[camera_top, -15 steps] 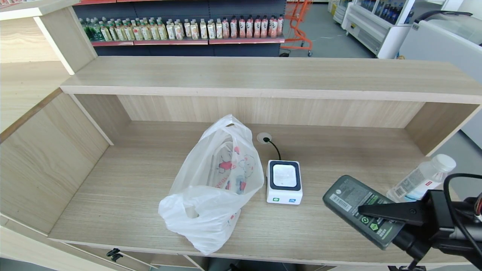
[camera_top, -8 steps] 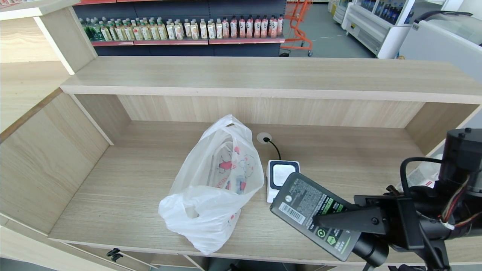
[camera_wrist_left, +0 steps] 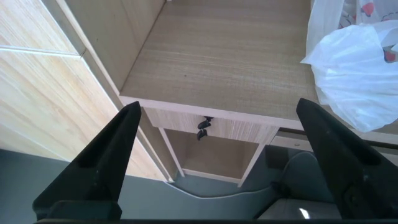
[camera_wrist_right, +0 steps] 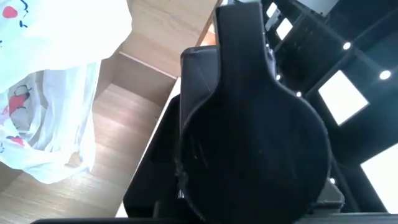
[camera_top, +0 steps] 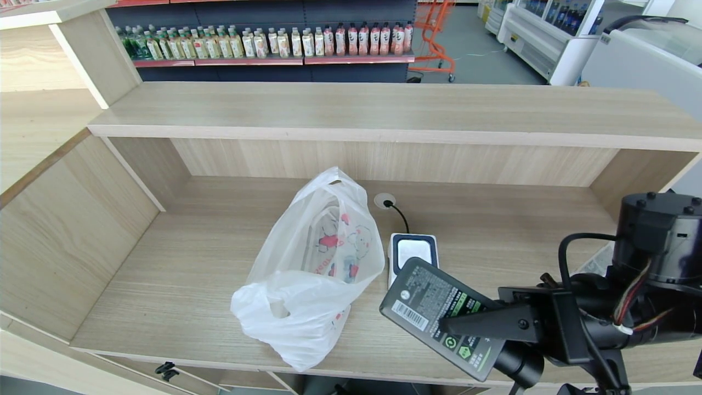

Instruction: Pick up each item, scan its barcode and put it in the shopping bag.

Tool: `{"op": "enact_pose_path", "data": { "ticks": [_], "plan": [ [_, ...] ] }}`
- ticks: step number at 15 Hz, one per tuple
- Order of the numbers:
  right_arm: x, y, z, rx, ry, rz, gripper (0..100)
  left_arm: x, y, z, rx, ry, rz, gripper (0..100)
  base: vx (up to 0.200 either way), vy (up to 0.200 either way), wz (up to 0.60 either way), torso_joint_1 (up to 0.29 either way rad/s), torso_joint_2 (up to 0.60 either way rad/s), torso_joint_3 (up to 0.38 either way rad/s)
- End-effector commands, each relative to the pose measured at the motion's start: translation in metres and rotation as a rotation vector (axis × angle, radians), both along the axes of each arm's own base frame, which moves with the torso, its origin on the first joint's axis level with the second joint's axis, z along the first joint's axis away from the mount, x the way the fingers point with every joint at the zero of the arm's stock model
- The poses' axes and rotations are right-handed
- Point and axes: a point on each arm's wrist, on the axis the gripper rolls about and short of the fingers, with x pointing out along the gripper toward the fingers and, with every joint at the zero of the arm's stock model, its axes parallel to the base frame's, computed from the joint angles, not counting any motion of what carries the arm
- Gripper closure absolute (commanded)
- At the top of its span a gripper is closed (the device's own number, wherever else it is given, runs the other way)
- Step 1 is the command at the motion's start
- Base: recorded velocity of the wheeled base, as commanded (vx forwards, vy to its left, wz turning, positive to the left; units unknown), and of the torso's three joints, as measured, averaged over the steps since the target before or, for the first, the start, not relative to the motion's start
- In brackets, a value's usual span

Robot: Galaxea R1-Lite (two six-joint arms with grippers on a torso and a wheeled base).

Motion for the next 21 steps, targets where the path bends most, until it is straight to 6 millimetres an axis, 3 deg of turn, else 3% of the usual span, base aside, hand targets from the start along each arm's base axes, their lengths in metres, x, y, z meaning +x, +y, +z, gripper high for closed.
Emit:
{"op": "enact_pose_path", "data": {
  "ticks": [1,8,10,12,13,14,15,17,19,21],
  "plan": [
    [0.0,0.0,-0.001,-0.001,0.002,0.001,100,0.0,0.0,0.0,0.0,0.0,0.0,0,0.0,0.0,0.0,0.0,0.0,0.0],
    [-0.005,-0.002,0.001,0.008,-0.003,0.021,100,0.0,0.0,0.0,0.0,0.0,0.0,0,0.0,0.0,0.0,0.0,0.0,0.0],
    [-0.006,-0.005,0.01,0.028,0.042,0.001,100,0.0,0.0,0.0,0.0,0.0,0.0,0,0.0,0.0,0.0,0.0,0.0,0.0],
    [-0.005,-0.021,0.014,0.073,0.412,-0.147,100,0.0,0.0,0.0,0.0,0.0,0.0,0,0.0,0.0,0.0,0.0,0.0,0.0],
    [-0.007,-0.037,0.011,0.133,0.633,-0.343,100,0.0,0.0,0.0,0.0,0.0,0.0,0,0.0,0.0,0.0,0.0,0.0,0.0],
    [-0.01,-0.045,0.014,0.198,0.733,-0.456,100,0.0,0.0,0.0,0.0,0.0,0.0,0,0.0,0.0,0.0,0.0,0.0,0.0],
    [-0.021,-0.061,0.026,0.385,0.908,-0.639,100,0.0,0.0,0.0,0.0,0.0,0.0,0,0.0,0.0,0.0,0.0,0.0,0.0],
    [-0.02,-0.084,0.026,0.594,1.291,-0.771,100,0.0,0.0,0.0,0.0,0.0,0.0,0,0.0,0.0,0.0,0.0,0.0,0.0],
    [-0.006,-0.089,0.028,0.879,1.68,-0.824,100,0.0,0.0,0.0,0.0,0.0,0.0,0,0.0,0.0,0.0,0.0,0.0,0.0],
    [0.013,-0.076,0.022,1.099,1.976,-0.849,100,0.0,0.0,0.0,0.0,0.0,0.0,0,0.0,0.0,0.0,0.0,0.0,0.0]
  ]
}}
